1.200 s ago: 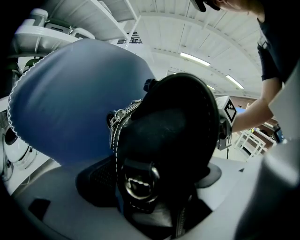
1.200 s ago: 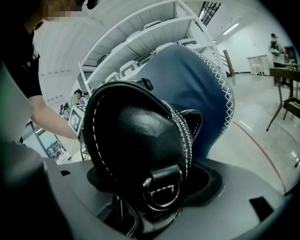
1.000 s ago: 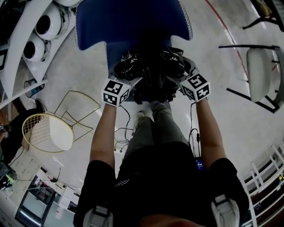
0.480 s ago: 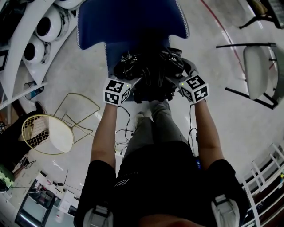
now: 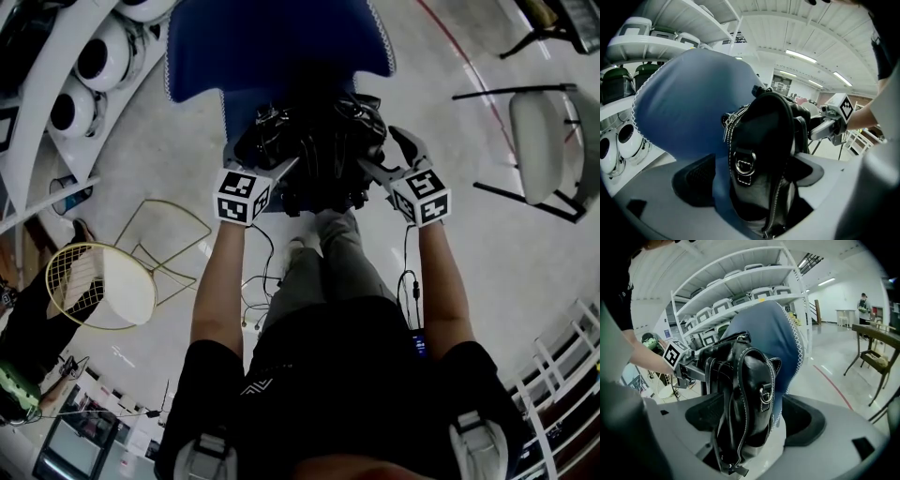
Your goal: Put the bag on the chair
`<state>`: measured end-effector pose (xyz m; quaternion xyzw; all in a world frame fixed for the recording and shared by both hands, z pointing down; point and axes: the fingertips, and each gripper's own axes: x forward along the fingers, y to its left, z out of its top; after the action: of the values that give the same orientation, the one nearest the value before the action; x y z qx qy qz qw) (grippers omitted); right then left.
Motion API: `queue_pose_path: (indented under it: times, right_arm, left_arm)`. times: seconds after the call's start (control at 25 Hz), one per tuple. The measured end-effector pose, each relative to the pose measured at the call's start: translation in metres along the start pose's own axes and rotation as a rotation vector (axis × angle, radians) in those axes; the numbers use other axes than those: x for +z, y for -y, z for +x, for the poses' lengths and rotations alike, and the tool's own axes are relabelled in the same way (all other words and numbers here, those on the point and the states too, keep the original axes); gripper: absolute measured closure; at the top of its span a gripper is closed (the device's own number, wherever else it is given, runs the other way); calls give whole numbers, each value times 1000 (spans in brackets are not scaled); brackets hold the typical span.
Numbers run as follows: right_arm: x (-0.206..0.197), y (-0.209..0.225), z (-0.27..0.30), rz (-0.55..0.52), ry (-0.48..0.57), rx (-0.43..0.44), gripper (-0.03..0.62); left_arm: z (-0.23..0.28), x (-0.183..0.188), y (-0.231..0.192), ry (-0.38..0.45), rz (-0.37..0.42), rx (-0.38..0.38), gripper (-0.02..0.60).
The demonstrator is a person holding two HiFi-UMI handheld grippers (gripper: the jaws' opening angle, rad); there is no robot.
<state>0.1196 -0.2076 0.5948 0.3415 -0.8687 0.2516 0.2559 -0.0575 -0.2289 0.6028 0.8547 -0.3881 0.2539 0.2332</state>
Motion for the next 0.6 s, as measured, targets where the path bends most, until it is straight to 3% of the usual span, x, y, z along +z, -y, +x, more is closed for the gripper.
queue_pose_path:
  times: [0.6]
  right_arm:
    - [19,-16,-27,54,72,-94,238]
  left_arm:
    - [-45,11,24,71,-56,5,121]
